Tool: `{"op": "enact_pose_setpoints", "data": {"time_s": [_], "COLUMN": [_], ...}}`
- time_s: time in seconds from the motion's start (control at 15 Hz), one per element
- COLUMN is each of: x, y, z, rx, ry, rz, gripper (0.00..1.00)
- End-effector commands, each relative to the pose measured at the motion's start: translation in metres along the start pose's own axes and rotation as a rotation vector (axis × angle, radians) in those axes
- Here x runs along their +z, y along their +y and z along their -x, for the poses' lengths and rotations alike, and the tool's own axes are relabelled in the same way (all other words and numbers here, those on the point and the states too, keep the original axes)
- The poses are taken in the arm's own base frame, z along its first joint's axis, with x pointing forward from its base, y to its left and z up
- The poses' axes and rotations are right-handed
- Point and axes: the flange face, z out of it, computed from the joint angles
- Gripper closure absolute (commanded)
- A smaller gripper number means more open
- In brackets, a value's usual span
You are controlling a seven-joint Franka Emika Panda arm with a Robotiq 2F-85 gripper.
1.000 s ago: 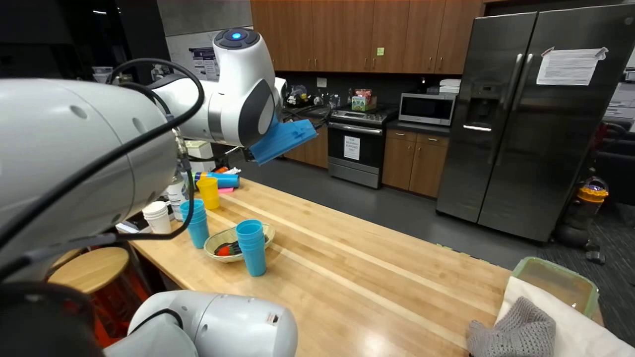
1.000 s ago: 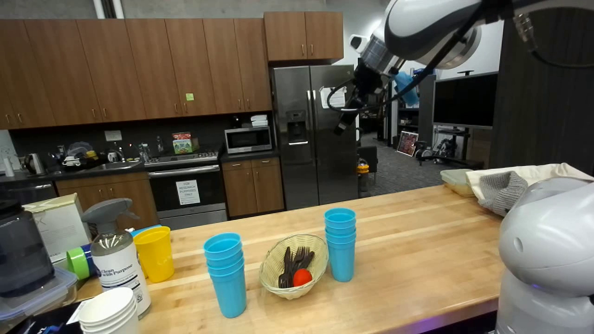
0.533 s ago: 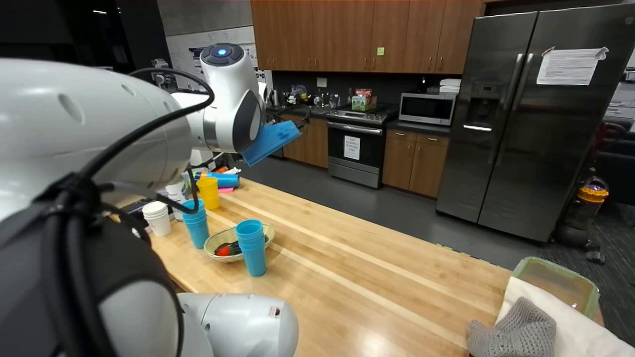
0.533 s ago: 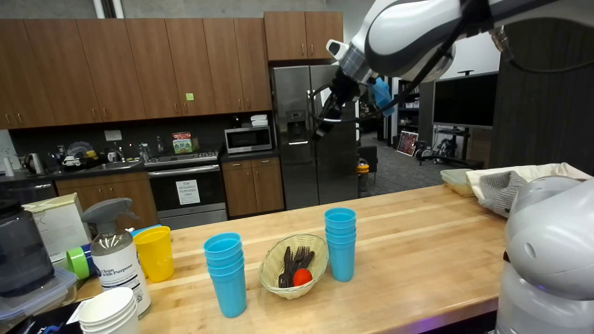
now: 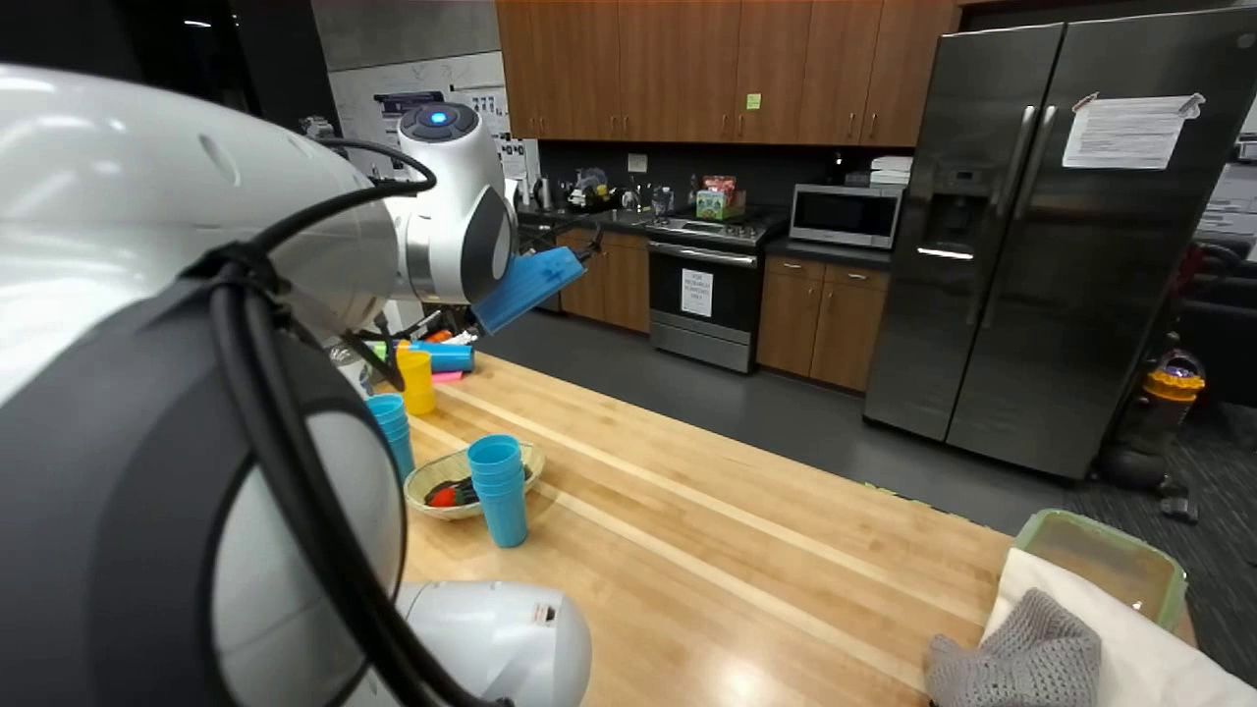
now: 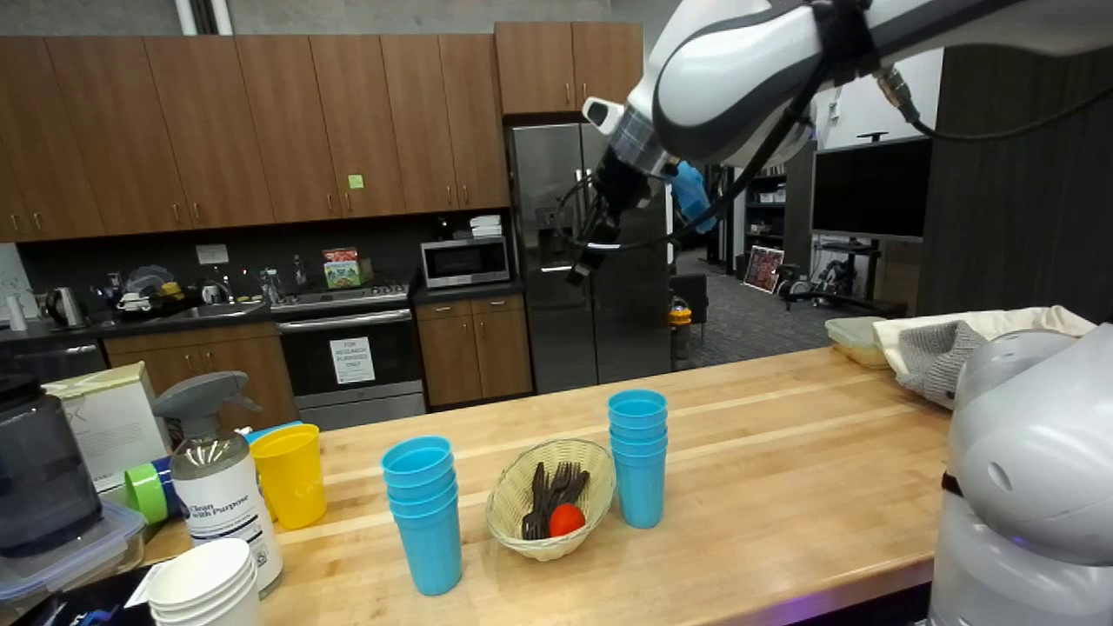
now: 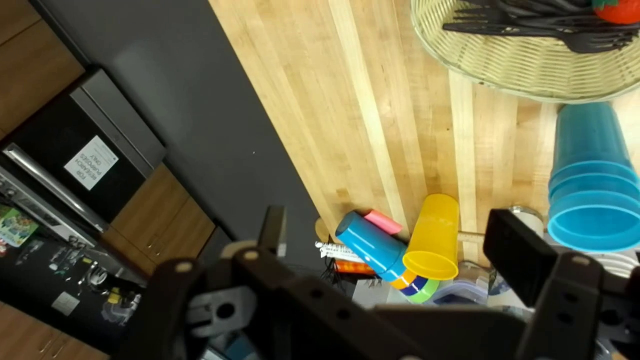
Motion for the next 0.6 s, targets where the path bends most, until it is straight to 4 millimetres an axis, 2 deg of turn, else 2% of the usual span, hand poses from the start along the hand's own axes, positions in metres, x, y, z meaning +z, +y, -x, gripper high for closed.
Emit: {"op": "enact_pose_setpoints", "data": {"time_s": [0.0,0.27,0.4,0.53], "x": [0.024,0.041,0.042,0.033], "y": [0.000,0.002,0.006,0.014], "z": [0.010,0.038,0.056,0.070], "rx": [-0.013,0.031,0.071,0.114], "ry": [-0.091,-0.174,-0.213,-0.229], "rz": [-0.021,-0.047,-0.057,-0.057], "gripper": [0.00,0.00,0.00,0.00]}}
